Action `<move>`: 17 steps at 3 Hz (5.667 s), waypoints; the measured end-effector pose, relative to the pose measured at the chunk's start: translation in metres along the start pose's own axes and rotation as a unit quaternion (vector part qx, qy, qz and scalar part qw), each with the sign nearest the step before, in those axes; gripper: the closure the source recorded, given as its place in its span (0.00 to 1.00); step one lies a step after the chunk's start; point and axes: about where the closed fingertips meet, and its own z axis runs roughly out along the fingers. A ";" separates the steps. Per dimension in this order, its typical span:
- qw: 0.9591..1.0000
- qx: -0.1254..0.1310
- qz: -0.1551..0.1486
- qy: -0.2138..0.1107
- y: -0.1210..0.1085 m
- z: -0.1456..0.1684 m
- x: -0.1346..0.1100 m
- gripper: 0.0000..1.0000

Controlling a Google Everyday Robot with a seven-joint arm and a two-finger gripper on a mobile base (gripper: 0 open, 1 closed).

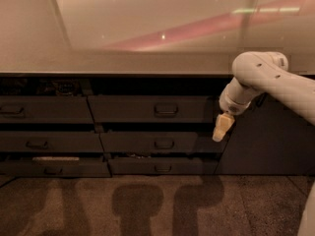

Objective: Open top drawer

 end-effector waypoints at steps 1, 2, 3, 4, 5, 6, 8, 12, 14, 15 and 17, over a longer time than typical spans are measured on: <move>1.000 -0.003 0.000 0.001 0.001 0.003 0.001 0.00; 0.999 0.033 -0.016 0.008 0.006 0.001 -0.002 0.00; 0.991 0.125 -0.041 0.014 0.014 -0.029 -0.019 0.00; 0.980 0.187 -0.063 0.013 0.031 -0.030 -0.031 0.00; 0.979 0.188 -0.067 0.029 0.051 -0.008 -0.013 0.00; 0.982 0.183 -0.048 0.014 0.039 -0.014 -0.007 0.00; 0.985 0.155 0.000 -0.082 0.013 -0.040 -0.008 0.00; 0.991 0.126 0.036 0.003 -0.051 0.000 0.003 0.00; 0.991 0.128 0.021 0.024 -0.049 0.010 -0.007 0.00; 0.988 0.139 -0.033 0.063 -0.035 0.030 -0.041 0.00; 0.985 0.145 -0.053 0.082 -0.035 0.036 -0.035 0.00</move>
Offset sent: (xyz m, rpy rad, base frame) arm -0.0325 0.0294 0.0261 -0.2609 -0.4373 0.0827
